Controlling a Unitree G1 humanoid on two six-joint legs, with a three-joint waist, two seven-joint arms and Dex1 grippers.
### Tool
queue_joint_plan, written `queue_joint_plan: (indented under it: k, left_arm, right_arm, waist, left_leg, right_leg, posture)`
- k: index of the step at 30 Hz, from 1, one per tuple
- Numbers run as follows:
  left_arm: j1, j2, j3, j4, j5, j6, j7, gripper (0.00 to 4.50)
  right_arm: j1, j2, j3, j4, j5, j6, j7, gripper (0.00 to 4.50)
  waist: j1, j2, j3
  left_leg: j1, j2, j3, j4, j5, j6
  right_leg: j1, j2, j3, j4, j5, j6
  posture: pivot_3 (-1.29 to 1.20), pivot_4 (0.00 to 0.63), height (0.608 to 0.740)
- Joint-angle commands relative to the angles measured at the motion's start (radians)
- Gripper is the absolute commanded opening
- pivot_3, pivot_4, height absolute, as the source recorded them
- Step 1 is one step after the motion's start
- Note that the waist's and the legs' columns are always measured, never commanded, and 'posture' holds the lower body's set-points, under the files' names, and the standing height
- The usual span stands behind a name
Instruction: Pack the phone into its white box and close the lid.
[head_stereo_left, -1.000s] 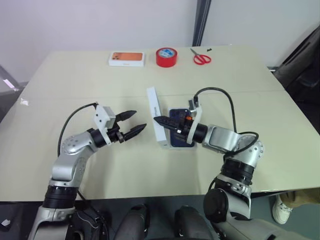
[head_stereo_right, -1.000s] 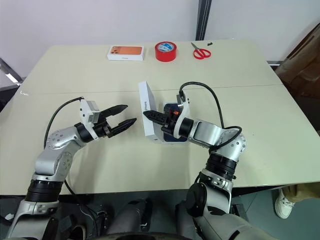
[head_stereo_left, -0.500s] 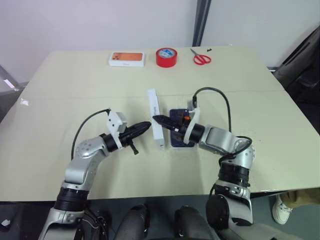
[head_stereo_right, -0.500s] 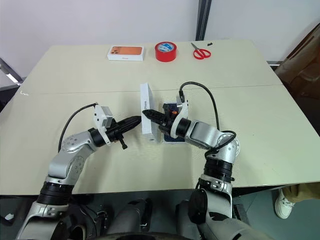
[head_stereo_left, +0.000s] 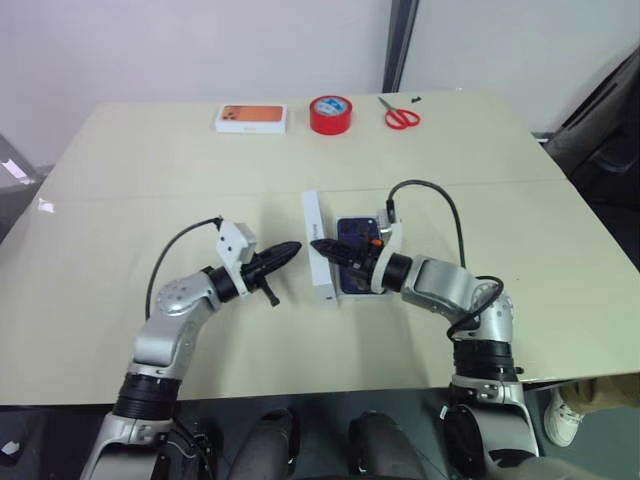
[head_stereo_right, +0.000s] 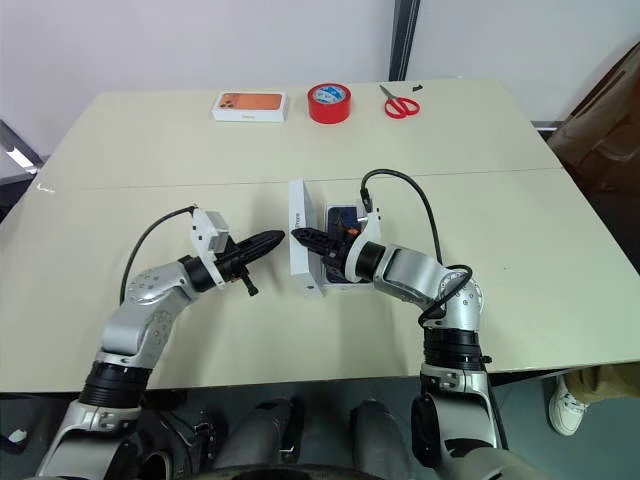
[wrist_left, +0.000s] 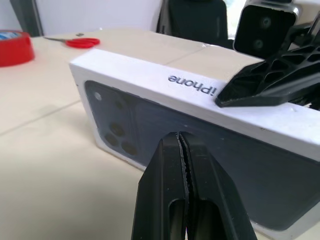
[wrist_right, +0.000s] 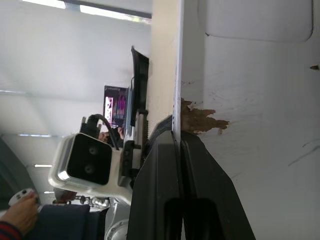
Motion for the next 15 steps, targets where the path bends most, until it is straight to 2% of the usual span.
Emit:
queue_joint_plan:
  k: [1,4,5,7,11,12,15]
  left_arm:
    - [-0.027,-0.033,-0.032,0.040,0.033,-0.039,0.002,0.07]
    - [-0.067,-0.078,-0.050,0.119,0.058,-0.072,0.005,0.00]
    - [-0.081,-0.094,-0.052,0.140,0.062,-0.077,0.008,0.00]
    - [-0.107,-0.121,-0.055,0.170,0.072,-0.087,0.016,0.00]
    - [-0.162,-0.175,-0.071,0.229,0.092,-0.116,0.016,0.00]
    - [-0.169,-0.182,-0.071,0.237,0.095,-0.119,0.016,0.00]
    - [-0.202,-0.221,-0.086,0.267,0.098,-0.124,0.015,0.00]
  right_arm:
    - [-0.002,-0.020,0.015,-0.027,0.021,-0.035,0.048,0.00]
    - [0.005,-0.044,0.014,-0.023,0.025,-0.064,0.061,0.94]
    - [0.006,-0.055,0.011,-0.022,0.023,-0.072,0.066,1.37]
    - [0.003,-0.079,-0.002,-0.023,0.021,-0.094,0.075,2.44]
    - [0.002,-0.213,-0.030,-0.075,-0.135,-0.116,0.182,4.44]
    - [0.002,-0.231,-0.038,-0.075,-0.141,-0.121,0.200,4.44]
    - [0.011,-0.372,-0.050,-0.089,-0.300,-0.137,0.338,4.44]
  waist:
    - [-0.001,0.000,0.000]
    - [-0.001,0.000,0.000]
    - [0.000,0.000,0.000]
    - [0.005,0.000,0.000]
    - [0.022,0.000,0.000]
    - [0.023,0.000,0.000]
    - [0.023,0.000,0.000]
  left_leg:
    - [0.000,0.000,0.000,0.000,0.000,0.000]
    - [0.000,0.000,0.000,0.000,0.000,0.000]
    - [0.000,0.000,0.000,0.000,0.000,0.000]
    - [0.000,0.000,0.000,0.001,0.000,0.001]
    - [0.000,0.000,0.000,0.002,-0.001,0.001]
    - [0.000,0.000,0.000,0.003,-0.001,0.001]
    - [0.000,0.000,0.001,0.002,-0.001,0.002]
  right_leg:
    - [0.000,0.000,0.000,0.000,0.000,0.000]
    - [0.000,0.000,-0.001,0.000,0.000,0.000]
    - [0.000,0.000,-0.001,0.000,0.000,0.000]
    - [0.001,0.000,-0.001,-0.001,0.000,0.000]
    - [0.002,0.000,-0.001,-0.001,0.000,0.000]
    - [0.002,0.000,-0.001,-0.001,0.000,0.000]
    - [0.002,0.000,-0.001,-0.002,0.000,0.000]
  posture:
    - [0.00,0.150,0.734]
    - [0.00,0.150,0.734]
    - [0.00,0.150,0.734]
    - [0.00,0.150,0.734]
    - [0.00,0.150,0.734]
    - [0.00,0.150,0.734]
    - [0.00,0.150,0.734]
